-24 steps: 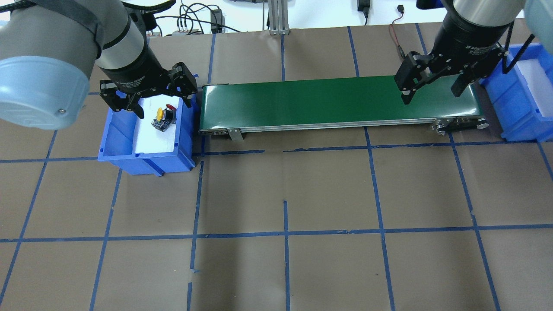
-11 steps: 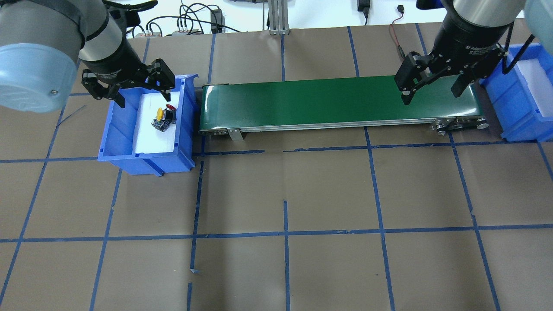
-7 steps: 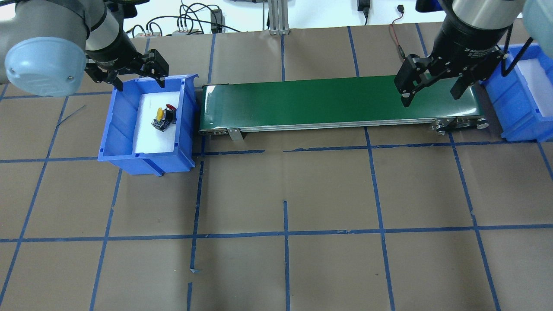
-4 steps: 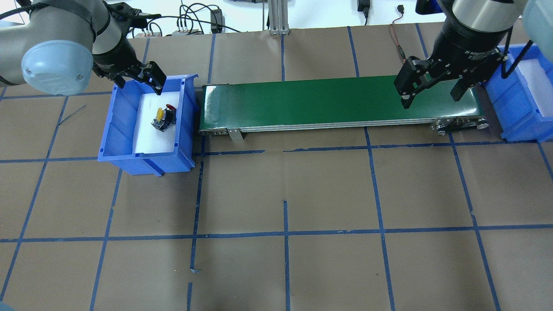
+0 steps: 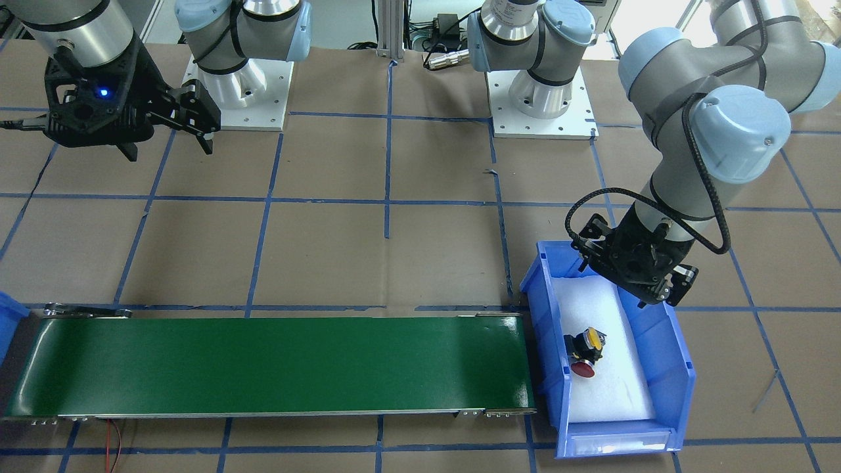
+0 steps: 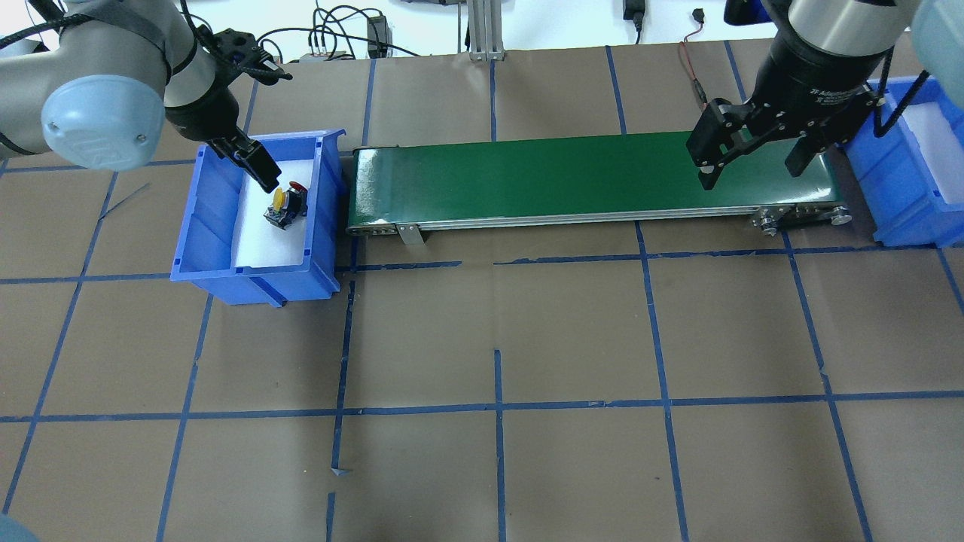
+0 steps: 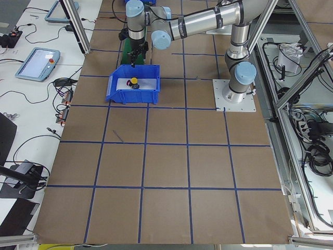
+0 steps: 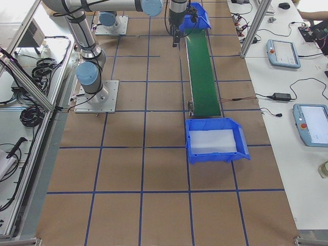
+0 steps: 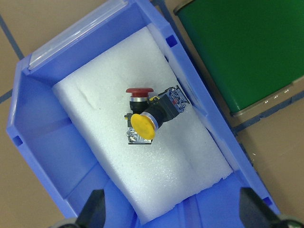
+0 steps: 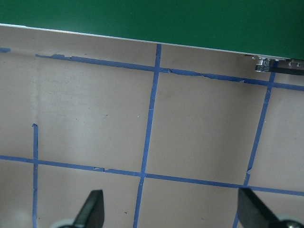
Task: Transport two buttons from left to right
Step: 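Lower the left gripper onto the yellow-capped button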
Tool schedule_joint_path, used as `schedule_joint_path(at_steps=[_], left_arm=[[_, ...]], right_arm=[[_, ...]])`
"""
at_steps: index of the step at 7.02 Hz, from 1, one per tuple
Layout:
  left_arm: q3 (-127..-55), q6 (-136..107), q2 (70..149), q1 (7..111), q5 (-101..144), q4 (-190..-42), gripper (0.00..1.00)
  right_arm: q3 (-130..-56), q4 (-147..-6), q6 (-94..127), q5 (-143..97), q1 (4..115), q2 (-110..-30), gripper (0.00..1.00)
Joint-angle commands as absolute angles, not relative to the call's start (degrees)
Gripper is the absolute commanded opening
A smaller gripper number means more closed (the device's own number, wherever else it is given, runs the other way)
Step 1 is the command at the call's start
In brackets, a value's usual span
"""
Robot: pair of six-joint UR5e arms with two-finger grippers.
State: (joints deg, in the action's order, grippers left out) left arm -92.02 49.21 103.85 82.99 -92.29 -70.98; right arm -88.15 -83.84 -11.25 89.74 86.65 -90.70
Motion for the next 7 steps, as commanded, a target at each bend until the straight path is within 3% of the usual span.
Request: schedule_joint_path(at_steps=[1,7], left_arm=[[-92.7,55.1,106.6,82.8,-92.3,-67.3,1.0],[-96.5,64.9,109.1,79.7,-91.9,-60.6,1.0]], right_arm=[[-88.2,-83.8,-11.2,89.7,86.7,-90.8,1.0],[-88.0,-84.0,-11.1,89.7,86.7,-90.8,1.0]])
